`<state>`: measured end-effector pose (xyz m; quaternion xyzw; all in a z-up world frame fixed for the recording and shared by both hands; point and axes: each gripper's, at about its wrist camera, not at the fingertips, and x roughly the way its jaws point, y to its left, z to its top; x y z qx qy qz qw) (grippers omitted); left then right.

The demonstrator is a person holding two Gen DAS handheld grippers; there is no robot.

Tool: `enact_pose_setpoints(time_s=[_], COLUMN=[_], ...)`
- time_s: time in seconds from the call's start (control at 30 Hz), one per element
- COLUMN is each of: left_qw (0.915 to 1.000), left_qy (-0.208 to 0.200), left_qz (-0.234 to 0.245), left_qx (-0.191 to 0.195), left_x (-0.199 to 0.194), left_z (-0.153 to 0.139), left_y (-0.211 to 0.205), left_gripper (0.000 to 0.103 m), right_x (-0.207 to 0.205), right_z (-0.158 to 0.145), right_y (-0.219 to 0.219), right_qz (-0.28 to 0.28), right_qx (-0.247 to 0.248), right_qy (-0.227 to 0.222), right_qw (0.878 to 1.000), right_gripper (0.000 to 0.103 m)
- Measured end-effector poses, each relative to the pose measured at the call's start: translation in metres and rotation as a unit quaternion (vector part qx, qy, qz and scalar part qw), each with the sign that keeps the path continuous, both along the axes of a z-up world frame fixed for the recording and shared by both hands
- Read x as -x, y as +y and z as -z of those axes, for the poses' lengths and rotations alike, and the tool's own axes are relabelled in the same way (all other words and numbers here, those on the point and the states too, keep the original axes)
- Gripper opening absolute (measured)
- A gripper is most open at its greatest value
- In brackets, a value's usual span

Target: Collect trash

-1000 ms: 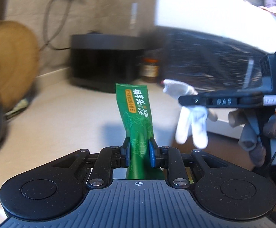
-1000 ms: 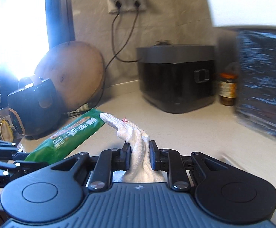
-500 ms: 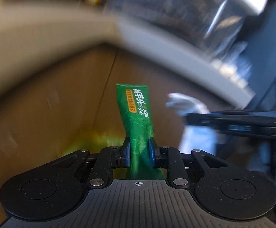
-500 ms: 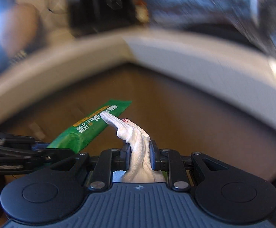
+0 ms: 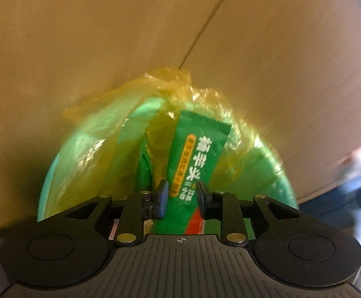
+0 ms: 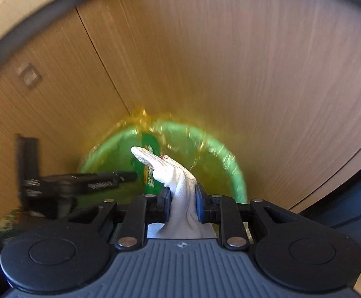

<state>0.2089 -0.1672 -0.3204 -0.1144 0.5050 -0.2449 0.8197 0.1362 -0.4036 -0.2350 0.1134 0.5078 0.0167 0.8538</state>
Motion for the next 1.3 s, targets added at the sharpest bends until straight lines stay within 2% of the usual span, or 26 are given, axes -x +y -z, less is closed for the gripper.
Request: enact_pose_setpoints(time_s=[0.13,0.27,0.33,0.4,0.5,0.57,0.67,0.73,0.83,0.93,1.0,1.07,1.1,1.13,1.17,1.23,1.3], left_qw=[0.9992,0.9982,0.9980,0.9974,0.9959,0.9949,0.9934,0.9915,0.9865,0.9712,0.9523,0.9306,0.9169,0.9058,0.8973,0.8927,0.8899], left_qy=[-0.007,-0.022,-0.036,-0.048,-0.065,-0.069,-0.077,-0.095,-0.141,-0.224,-0.294,-0.356,-0.387,-0.410,-0.426,-0.434,-0.437], left_qz=[-0.029,-0.044,-0.048,-0.052,-0.059,-0.068,-0.083,-0.087,-0.084,-0.077,-0.078,-0.085,-0.092,-0.097,-0.103,-0.113,-0.123], left_qx=[0.026,0.033,0.024,0.010,-0.022,-0.026,-0.021,-0.014,0.006,0.024,0.018,-0.014,-0.032,-0.043,-0.049,-0.046,-0.041], left_x=[0.018,0.038,0.050,0.060,0.075,0.082,0.094,0.103,0.125,0.157,0.182,0.207,0.221,0.233,0.243,0.257,0.273], left_z=[-0.028,-0.059,-0.073,-0.085,-0.102,-0.110,-0.123,-0.136,-0.170,-0.222,-0.259,-0.291,-0.304,-0.315,-0.322,-0.332,-0.339], left_y=[0.028,0.053,0.061,0.070,0.084,0.091,0.099,0.101,0.103,0.101,0.099,0.098,0.098,0.099,0.101,0.107,0.115], left_gripper=[0.028,0.028,0.028,0.028,0.028,0.028,0.028,0.028,0.028,0.028,0.028,0.028,0.028,0.028,0.028,0.026,0.022], right_x=[-0.013,-0.034,-0.045,-0.053,-0.051,-0.047,-0.040,-0.030,-0.009,0.020,0.043,0.070,0.083,0.096,0.110,0.133,0.149], right_z=[0.020,0.033,0.041,0.047,0.046,0.038,0.020,0.003,-0.035,-0.090,-0.130,-0.166,-0.182,-0.194,-0.205,-0.218,-0.222], right_y=[0.015,0.046,0.067,0.087,0.099,0.096,0.085,0.078,0.076,0.082,0.091,0.102,0.109,0.116,0.124,0.140,0.151], right_qz=[-0.011,-0.061,-0.098,-0.110,-0.112,-0.106,-0.073,-0.054,-0.032,-0.021,-0.016,-0.011,-0.011,-0.013,-0.017,-0.018,-0.026], right_qx=[-0.013,-0.020,-0.016,0.014,0.049,0.051,0.026,0.006,-0.021,-0.025,-0.020,-0.012,-0.005,0.003,0.014,0.037,0.049], right_qy=[0.023,0.028,0.022,0.022,0.011,0.003,-0.011,-0.028,-0.073,-0.155,-0.219,-0.286,-0.317,-0.344,-0.368,-0.400,-0.414], right_qw=[1.000,0.998,0.995,0.994,0.992,0.993,0.997,0.998,0.997,0.987,0.975,0.958,0.948,0.939,0.930,0.915,0.909], right_gripper=[0.020,0.021,0.032,0.061,0.063,0.063,0.063,0.063,0.063,0.070,0.088,0.099,0.103,0.103,0.103,0.103,0.103])
